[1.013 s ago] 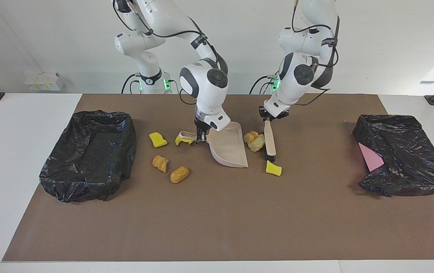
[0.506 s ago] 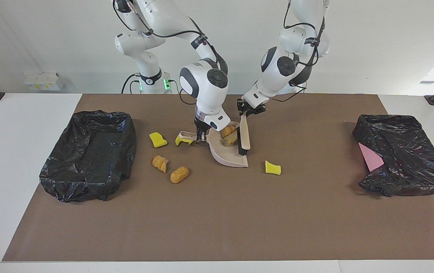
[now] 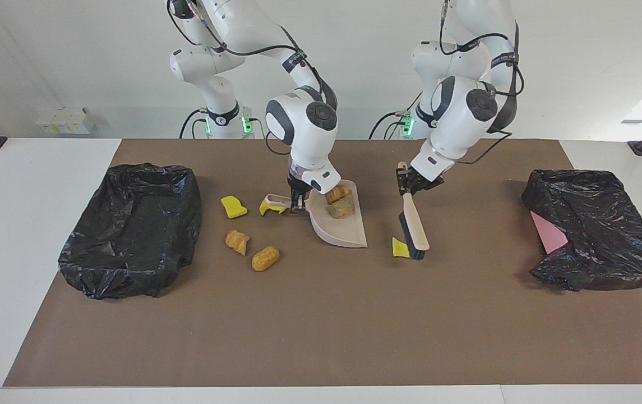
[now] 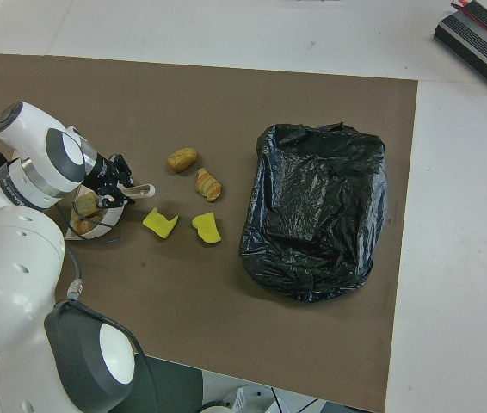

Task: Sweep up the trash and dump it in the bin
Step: 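Sweep the chunks and sponge into the dustpan with the left gripper's brush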

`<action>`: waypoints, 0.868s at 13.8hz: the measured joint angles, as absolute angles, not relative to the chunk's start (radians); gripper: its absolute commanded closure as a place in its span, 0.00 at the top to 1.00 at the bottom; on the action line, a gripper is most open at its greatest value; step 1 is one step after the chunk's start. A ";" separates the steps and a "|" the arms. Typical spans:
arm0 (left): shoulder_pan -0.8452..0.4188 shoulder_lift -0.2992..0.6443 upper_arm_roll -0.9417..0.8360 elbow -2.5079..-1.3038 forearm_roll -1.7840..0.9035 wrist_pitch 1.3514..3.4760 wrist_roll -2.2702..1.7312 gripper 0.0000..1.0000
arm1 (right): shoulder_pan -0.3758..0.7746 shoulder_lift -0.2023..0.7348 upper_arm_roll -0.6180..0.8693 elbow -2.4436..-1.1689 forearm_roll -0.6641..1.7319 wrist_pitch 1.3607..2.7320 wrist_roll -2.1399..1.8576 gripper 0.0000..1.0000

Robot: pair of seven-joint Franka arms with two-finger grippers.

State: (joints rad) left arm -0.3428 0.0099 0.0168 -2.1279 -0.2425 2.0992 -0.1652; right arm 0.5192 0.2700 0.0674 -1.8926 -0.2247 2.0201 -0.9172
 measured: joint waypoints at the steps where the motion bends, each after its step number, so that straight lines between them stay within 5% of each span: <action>1: -0.319 0.034 0.017 -2.114 -0.238 2.100 -0.118 0.00 | 0.519 0.270 0.067 -1.893 -0.225 2.020 -0.912 0.00; 7: -0.273 0.129 0.005 -2.115 -0.235 2.082 0.086 0.00 | 0.519 0.269 0.068 -1.900 -0.225 2.020 -0.884 0.00; 12: -0.421 0.071 -0.012 -2.189 -0.241 2.036 0.082 0.00 | 0.520 0.268 0.068 -1.903 -0.224 2.020 -0.875 0.00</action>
